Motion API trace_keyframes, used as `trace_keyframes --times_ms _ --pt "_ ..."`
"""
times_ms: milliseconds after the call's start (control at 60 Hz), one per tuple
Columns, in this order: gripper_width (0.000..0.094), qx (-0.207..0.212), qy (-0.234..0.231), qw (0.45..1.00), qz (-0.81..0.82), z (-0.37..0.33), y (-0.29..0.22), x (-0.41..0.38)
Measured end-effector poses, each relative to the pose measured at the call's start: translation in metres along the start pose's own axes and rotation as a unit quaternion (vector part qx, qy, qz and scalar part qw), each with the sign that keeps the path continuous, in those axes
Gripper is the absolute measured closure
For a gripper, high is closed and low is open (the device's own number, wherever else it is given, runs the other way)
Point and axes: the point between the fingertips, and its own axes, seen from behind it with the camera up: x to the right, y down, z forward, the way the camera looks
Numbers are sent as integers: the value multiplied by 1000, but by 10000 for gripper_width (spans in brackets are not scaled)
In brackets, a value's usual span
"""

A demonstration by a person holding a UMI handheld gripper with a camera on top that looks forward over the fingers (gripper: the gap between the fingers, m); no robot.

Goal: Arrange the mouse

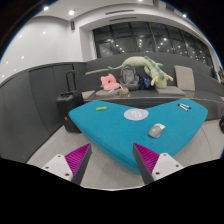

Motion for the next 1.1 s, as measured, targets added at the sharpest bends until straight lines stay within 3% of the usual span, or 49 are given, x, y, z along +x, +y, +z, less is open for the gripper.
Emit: trace_keyframes --times_ms 467,767,1100 --pt "84 12 132 991 11 17 -11 159" --pt "82 19 142 990 -14 30 -11 188" --pt "88 21 145 989 -27 120 6 214"
